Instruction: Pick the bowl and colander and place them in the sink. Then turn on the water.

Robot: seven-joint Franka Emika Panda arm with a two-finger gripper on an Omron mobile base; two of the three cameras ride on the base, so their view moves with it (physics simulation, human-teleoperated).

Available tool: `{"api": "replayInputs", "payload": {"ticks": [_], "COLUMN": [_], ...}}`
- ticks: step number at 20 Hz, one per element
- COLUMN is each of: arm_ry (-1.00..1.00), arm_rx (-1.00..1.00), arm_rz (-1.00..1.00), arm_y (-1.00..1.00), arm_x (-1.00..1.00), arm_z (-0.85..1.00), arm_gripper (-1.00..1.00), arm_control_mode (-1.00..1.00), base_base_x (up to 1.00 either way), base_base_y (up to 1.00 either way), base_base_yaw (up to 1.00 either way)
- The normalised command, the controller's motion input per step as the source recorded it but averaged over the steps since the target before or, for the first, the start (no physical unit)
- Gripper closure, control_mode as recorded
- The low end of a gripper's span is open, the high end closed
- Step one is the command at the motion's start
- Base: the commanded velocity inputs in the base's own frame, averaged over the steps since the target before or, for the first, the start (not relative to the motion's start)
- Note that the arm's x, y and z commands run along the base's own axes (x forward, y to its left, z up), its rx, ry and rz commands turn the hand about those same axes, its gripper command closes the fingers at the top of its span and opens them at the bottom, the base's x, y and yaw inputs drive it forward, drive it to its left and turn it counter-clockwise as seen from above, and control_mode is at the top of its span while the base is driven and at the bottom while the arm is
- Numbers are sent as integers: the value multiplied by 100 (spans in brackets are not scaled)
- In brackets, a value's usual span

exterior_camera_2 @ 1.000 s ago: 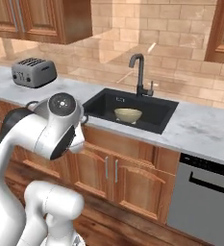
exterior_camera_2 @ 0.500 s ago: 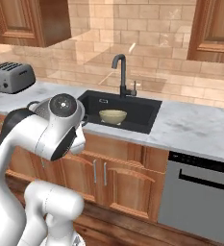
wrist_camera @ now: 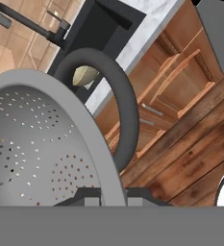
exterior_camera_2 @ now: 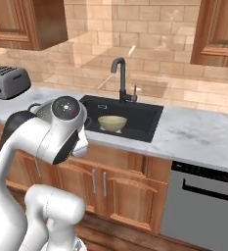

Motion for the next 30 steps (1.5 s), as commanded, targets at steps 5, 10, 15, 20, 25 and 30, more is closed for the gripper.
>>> {"api": "replayInputs", "payload": {"ticks": [5, 10, 15, 20, 25, 30], "arm_ry": [0, 0, 0, 0, 0, 0], "arm_rx": [0, 0, 0, 0, 0, 0], "arm_rz": [0, 0, 0, 0, 0, 0], "arm_y": [0, 0, 0, 0, 0, 0], "arm_x": [0, 0, 0, 0, 0, 0], "arm_z": [0, 0, 0, 0, 0, 0], "arm_gripper": [100, 100, 100, 100, 100, 100], "arm_control_mode": [100, 100, 100, 100, 100, 100], "base_base_x": [41, 44, 48, 55, 58, 46], "base_base_y": [32, 22, 19, 16, 22, 25], "base_base_yaw": [-4, -3, -4, -5, -5, -4]}}
